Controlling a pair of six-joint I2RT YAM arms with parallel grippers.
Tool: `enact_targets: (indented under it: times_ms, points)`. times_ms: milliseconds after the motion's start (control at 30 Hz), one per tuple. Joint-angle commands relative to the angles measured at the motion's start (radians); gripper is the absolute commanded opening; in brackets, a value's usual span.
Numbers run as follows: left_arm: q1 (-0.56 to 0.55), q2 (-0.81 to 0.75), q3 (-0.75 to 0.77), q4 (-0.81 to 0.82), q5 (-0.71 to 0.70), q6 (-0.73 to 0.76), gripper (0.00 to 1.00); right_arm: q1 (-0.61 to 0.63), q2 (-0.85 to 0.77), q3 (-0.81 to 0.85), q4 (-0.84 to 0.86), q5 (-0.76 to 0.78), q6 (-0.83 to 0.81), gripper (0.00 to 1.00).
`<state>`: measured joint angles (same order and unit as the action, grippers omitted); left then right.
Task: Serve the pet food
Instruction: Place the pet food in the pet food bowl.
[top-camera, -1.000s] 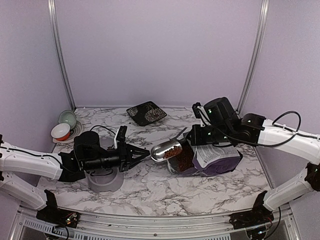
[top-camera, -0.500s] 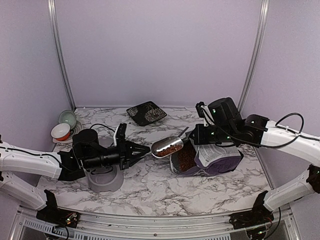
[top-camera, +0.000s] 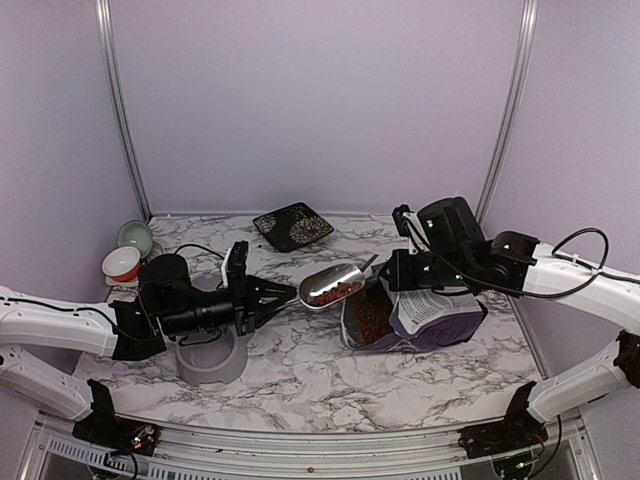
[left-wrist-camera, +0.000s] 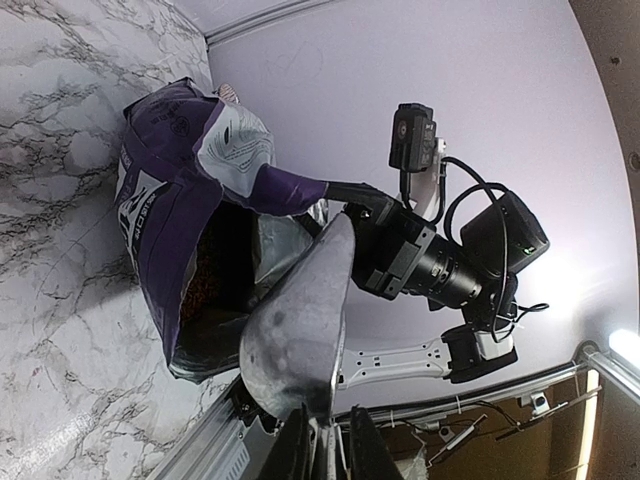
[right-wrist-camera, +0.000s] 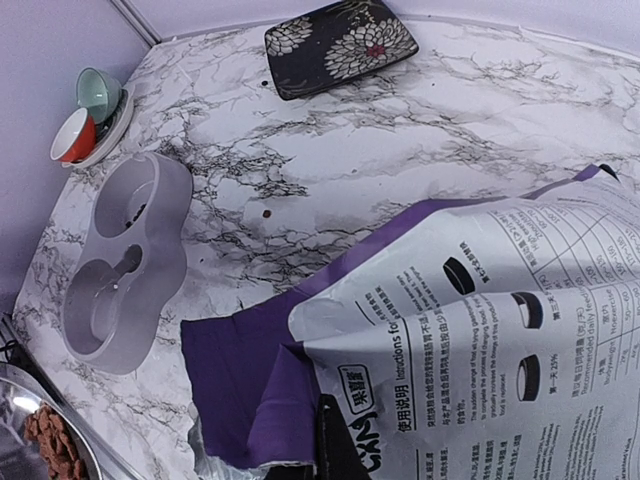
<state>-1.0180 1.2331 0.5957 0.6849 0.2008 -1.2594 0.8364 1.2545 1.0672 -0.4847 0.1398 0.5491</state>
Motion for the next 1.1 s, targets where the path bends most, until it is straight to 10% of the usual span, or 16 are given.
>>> enact_targets:
  times_ms: [0,1067]
  points:
    - [0.014,-0.039,0.026,0.058,-0.009,-0.015,0.00,-0.027,-0.041,-0.007,0.003,0.066,0.002,0.00]
    - [0.243,-0.399,-0.194,-0.137,-0.076,-0.049,0.00,-0.031,-0.075,-0.049,0.021,0.063,0.002,0.00]
